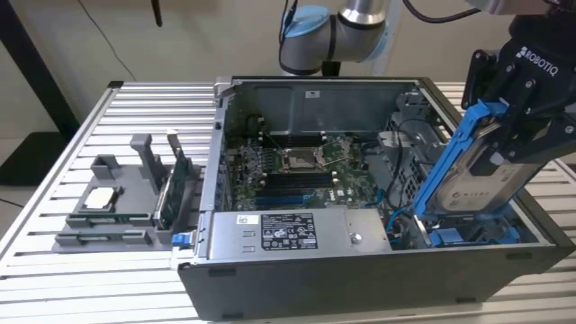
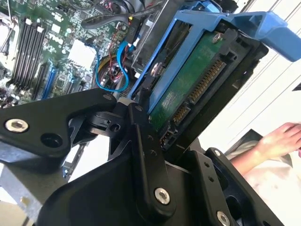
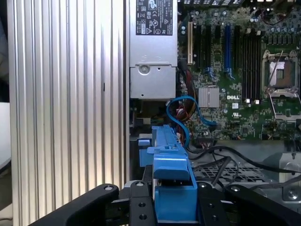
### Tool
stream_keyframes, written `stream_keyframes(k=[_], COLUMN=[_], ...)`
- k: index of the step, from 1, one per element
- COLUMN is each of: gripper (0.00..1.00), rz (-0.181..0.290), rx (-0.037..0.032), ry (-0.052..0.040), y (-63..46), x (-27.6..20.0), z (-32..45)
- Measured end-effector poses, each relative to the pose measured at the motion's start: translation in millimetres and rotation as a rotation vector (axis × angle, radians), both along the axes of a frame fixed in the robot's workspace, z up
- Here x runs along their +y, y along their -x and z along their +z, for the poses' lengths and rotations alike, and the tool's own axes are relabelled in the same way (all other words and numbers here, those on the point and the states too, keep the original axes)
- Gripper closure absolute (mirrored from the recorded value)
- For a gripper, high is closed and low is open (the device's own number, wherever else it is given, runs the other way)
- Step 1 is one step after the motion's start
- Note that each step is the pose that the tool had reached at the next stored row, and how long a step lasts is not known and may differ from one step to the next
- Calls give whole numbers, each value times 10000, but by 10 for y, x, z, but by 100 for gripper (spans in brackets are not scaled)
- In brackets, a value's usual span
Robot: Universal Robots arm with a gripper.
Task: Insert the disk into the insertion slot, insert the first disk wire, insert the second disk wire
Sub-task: 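Insert the disk into the insertion slot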
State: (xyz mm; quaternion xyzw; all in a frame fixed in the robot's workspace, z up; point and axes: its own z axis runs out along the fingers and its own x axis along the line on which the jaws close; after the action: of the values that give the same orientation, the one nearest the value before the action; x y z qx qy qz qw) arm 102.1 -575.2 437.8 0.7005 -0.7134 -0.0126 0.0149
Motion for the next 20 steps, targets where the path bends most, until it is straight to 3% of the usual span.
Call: stream_keyframes(k=[11, 20], gripper=[67, 67], rz=[0, -2], rx=[0, 0], ry=[1, 1], y=[-165, -202], x=[-2, 21], z=[-109, -214])
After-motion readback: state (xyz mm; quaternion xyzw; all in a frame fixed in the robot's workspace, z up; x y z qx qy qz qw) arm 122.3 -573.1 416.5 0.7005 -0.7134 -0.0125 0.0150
